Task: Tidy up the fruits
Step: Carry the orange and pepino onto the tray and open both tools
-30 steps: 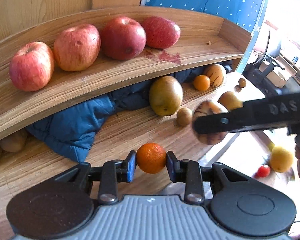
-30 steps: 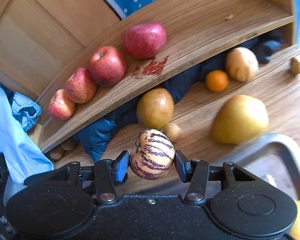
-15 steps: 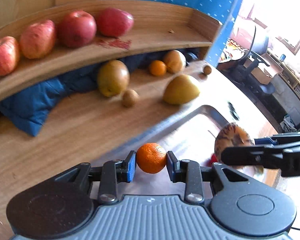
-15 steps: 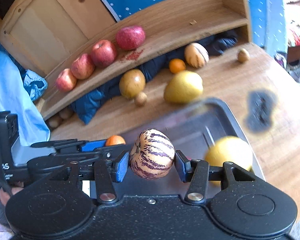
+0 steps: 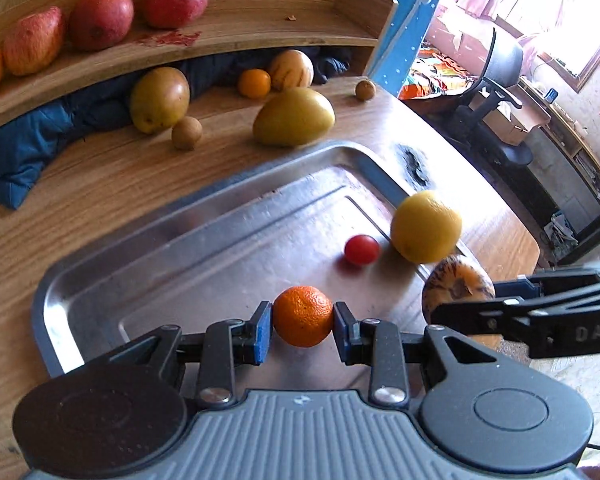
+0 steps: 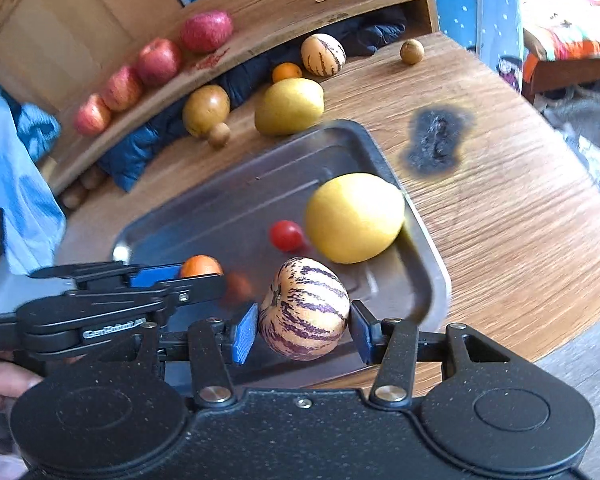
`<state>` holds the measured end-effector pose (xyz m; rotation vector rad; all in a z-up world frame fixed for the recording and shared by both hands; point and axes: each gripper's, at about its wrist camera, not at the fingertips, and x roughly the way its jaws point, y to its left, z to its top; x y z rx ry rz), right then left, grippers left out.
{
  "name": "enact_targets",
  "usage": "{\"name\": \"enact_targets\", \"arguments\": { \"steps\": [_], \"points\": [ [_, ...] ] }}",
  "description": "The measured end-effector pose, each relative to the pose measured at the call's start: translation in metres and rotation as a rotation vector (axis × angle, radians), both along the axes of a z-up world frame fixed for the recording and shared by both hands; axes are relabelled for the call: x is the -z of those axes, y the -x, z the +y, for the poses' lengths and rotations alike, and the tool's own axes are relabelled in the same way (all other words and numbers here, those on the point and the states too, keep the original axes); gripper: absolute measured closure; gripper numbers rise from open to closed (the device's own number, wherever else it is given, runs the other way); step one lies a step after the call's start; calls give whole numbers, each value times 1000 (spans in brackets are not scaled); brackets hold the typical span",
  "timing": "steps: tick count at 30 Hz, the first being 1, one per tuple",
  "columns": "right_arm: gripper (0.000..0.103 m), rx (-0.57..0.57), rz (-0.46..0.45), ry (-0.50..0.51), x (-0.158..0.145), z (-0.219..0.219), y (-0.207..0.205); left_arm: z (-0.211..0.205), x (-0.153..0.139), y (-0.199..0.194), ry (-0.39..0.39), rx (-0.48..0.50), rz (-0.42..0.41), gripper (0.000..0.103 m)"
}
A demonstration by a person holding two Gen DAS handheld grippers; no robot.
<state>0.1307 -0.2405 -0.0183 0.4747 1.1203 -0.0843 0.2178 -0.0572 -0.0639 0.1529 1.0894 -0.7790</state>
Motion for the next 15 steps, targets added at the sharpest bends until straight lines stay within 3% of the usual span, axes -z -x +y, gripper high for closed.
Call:
{"name": "enact_targets", "arguments": {
  "steps": [15],
  "points": [
    [51, -113, 5, 80, 10, 3, -7, -3, 2, 22, -39, -41, -11, 68]
  ]
}}
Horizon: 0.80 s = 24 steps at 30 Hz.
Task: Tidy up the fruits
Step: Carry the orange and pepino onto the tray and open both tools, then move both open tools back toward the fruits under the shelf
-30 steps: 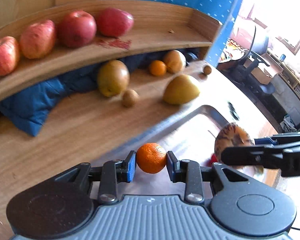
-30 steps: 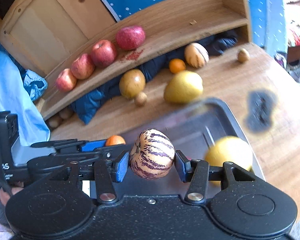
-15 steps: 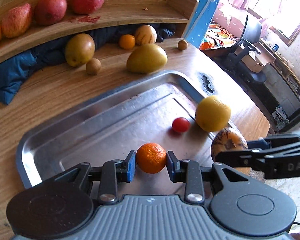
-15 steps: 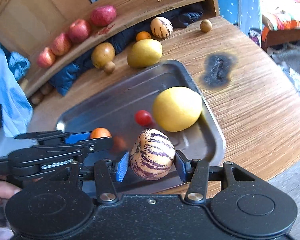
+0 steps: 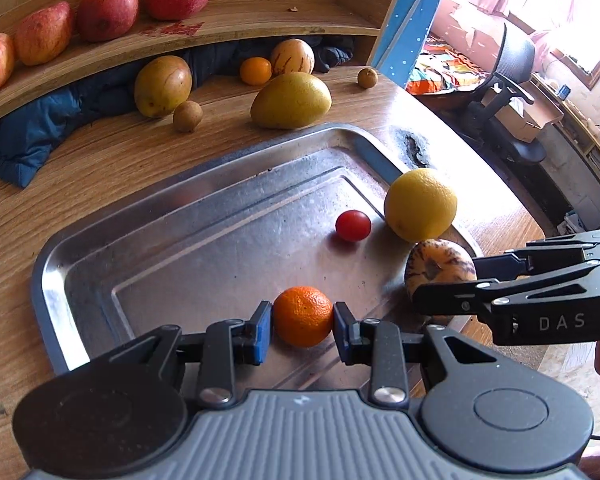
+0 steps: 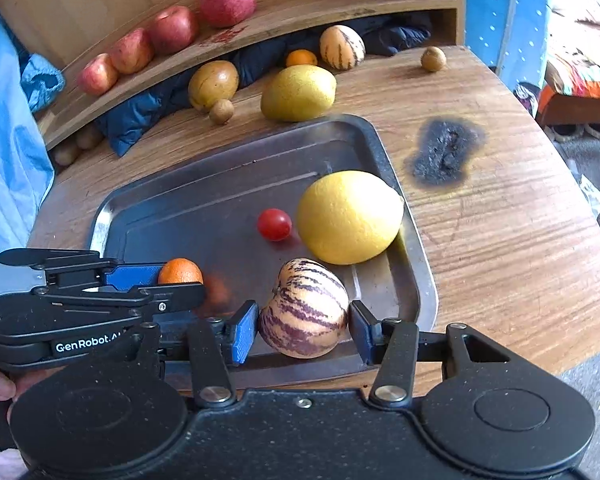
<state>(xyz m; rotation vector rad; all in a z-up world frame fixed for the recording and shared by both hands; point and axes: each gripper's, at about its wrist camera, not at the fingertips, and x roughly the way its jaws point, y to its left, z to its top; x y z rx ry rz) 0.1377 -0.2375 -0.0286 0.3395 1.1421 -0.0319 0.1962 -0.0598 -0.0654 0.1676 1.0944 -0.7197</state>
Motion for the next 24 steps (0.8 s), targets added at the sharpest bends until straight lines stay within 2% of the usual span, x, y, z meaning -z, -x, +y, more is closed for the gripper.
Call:
{"name": "enact_targets", "arguments": {
  "steps": [6, 9, 12, 15, 19, 22, 24],
  "points": [
    [47, -32, -28, 15, -5, 1, 8, 1, 0, 10, -1, -45, 4, 66],
    [45, -42, -39, 21, -8, 0, 13, 1, -1, 17, -7, -68, -3, 59],
    [40, -52, -51, 26, -12, -1, 20, 4, -4, 25, -8, -97, -10, 51],
    [31, -60, -63, 36, -17, -1, 29, 8, -10, 34, -17, -134, -28, 38],
    [17, -70, -79, 45, -23, -1, 42, 17, -19, 47, -42, -185, -51, 16],
    [7, -77, -75, 42, -25, 0, 49, 25, -27, 57, -58, -183, -53, 5],
    [3, -77, -73, 31, -25, 1, 53, 30, -31, 64, -67, -169, -54, 3]
  ]
}}
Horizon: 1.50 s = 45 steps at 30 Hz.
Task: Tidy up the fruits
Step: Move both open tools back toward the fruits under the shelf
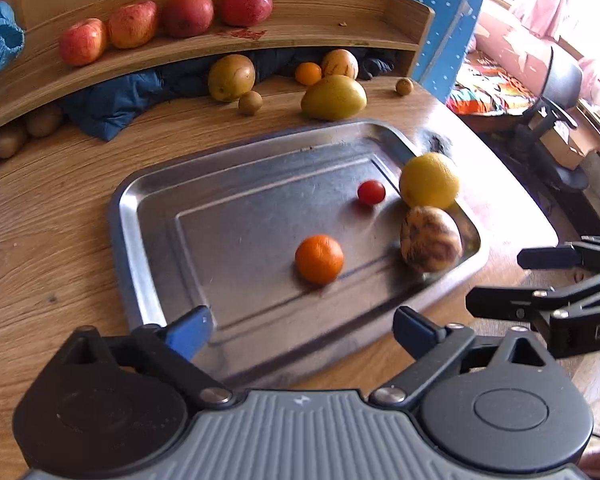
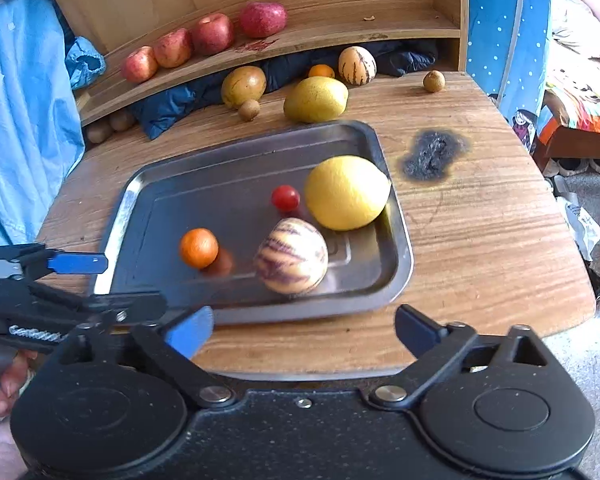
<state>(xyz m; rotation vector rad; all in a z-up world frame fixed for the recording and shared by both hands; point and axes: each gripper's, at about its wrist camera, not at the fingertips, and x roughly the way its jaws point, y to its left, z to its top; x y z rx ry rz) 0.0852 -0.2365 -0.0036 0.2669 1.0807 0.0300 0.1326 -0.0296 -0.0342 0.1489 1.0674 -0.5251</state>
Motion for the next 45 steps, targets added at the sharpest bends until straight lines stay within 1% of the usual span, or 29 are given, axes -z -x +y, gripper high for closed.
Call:
{"name": "enact_targets", "arguments": {
  "steps": [2, 7, 13, 18, 23, 27, 34, 39, 45],
  "points": [
    [1, 2, 11, -6, 1, 1, 3, 4, -4, 7, -19, 12, -8, 1],
    [1, 4, 60, -22, 6, 3, 5, 12, -7, 17, -87, 15, 0, 1],
    [1, 1, 74, -47, 8, 6, 3, 25, -7, 19, -151, -34, 24, 1],
    [1, -15, 52, -32, 2, 9, -8, 35, -10, 5, -167, -85, 25, 1],
    [1, 2, 16, 10, -4, 5, -25, 33, -10, -20, -181, -101, 8, 1],
    [1, 44, -28, 33, -10, -3, -39, 25, -13, -48, -164, -105, -19, 1],
    [1, 104, -103, 69, -15, -18, -66, -1, -13, -97, -145, -60, -59, 1],
    [1, 135, -112, 86, -10, -23, -83, -20, -6, -133, -126, -24, -59, 1],
    [1, 147, -93, 99, -1, -26, -106, -37, 9, -175, -95, -14, -29, 1]
  ]
}}
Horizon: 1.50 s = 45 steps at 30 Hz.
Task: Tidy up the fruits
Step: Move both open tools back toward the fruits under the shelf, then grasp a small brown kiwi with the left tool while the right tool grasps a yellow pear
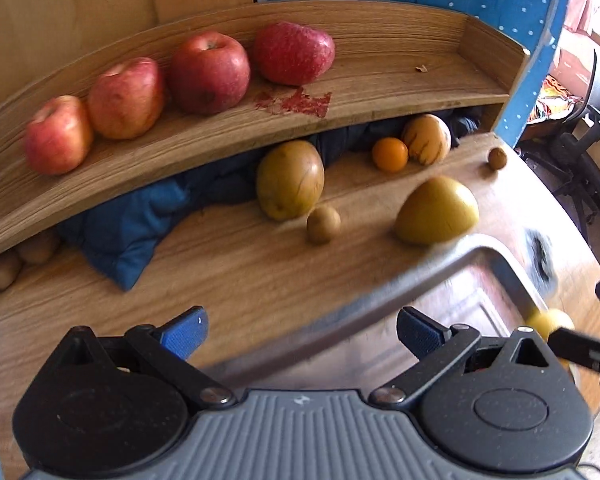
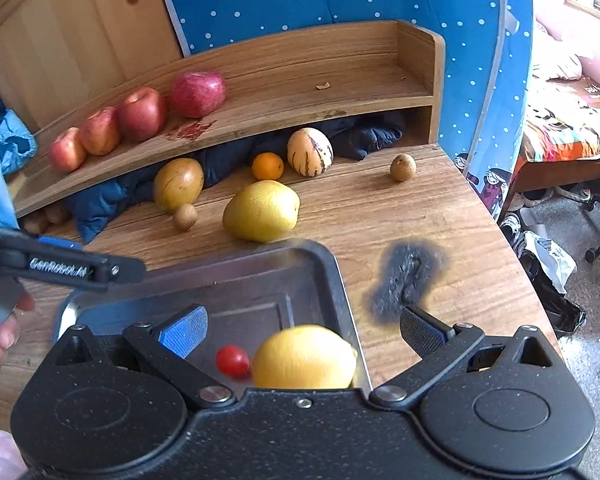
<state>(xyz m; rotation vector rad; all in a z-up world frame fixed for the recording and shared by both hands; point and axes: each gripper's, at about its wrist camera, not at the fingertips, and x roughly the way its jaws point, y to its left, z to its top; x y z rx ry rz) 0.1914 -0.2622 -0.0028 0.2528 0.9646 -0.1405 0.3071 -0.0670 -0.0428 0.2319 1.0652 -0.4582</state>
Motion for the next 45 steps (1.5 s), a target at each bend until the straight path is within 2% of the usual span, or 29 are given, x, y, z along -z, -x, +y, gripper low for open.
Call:
{"name": "enact_targets", "arguments": {
  "steps": [5, 10, 14, 21, 30, 39, 45],
  "points": [
    [1, -25, 17, 35, 7, 3, -23, -10, 13, -31, 14, -16, 25, 1],
    [1, -80, 43, 64, 17, 11, -47, -18, 24, -45, -2, 14, 17, 1],
    [1, -118, 58, 92, 22, 19, -70, -20, 30, -55, 21, 23, 32, 1],
    [1, -168, 116, 123, 35, 28, -98, -18, 35, -67, 46, 29, 49, 1],
    [2, -218, 128, 162, 43, 34, -125, -21, 38, -70, 67, 11, 56, 2],
    [12, -262, 120, 187, 48, 42, -138, -26, 41, -76, 132, 22, 84, 22],
    [22, -263, 111, 206, 50, 47, -142, -27, 40, -78, 153, 18, 82, 36]
  ]
}}
